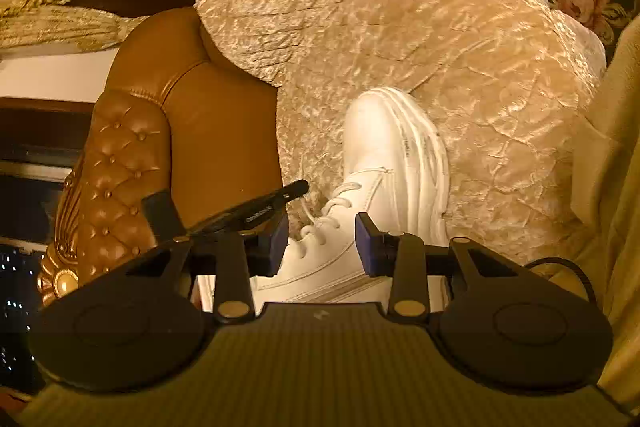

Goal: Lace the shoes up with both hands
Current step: 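Pinch the white lace beside the sneaker with the left gripper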

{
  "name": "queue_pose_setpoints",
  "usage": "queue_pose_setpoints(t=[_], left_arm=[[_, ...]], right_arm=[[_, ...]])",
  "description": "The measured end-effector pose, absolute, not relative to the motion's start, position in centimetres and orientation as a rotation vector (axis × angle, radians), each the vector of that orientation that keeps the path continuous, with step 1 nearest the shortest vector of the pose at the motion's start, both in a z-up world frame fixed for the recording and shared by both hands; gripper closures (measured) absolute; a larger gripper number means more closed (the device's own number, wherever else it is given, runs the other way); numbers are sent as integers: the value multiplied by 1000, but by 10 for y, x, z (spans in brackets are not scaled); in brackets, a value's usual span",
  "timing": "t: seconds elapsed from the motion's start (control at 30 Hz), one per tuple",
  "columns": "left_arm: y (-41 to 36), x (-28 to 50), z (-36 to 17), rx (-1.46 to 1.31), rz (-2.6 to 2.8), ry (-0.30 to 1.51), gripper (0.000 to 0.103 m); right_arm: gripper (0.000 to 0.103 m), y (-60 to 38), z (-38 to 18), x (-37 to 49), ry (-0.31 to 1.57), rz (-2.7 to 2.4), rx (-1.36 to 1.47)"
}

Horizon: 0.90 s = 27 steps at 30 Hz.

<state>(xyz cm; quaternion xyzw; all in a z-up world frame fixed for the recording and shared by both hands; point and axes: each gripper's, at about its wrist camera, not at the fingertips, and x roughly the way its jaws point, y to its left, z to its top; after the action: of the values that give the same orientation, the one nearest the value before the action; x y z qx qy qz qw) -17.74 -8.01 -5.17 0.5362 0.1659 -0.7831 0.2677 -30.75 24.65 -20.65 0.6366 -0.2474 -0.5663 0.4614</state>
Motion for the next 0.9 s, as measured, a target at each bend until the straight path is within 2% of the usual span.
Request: queue_pose_setpoints(t=[0.37, 0.5, 0.73, 0.9], left_arm=[[-43, -185, 19, 1581, -2364, 366, 100], [-25, -191, 38, 1654, -2435, 280, 100], [-2, -197, 54, 1776, -2488, 156, 100], [17, -205, 67, 1839, -2528, 14, 100]], right_arm=[[60, 224, -133, -272, -237, -1466, 1339], [60, 217, -113, -259, -188, -1445, 1264], [60, 198, -100, -239, 7, -1489, 1239], [62, 221, -106, -243, -92, -1546, 1261]])
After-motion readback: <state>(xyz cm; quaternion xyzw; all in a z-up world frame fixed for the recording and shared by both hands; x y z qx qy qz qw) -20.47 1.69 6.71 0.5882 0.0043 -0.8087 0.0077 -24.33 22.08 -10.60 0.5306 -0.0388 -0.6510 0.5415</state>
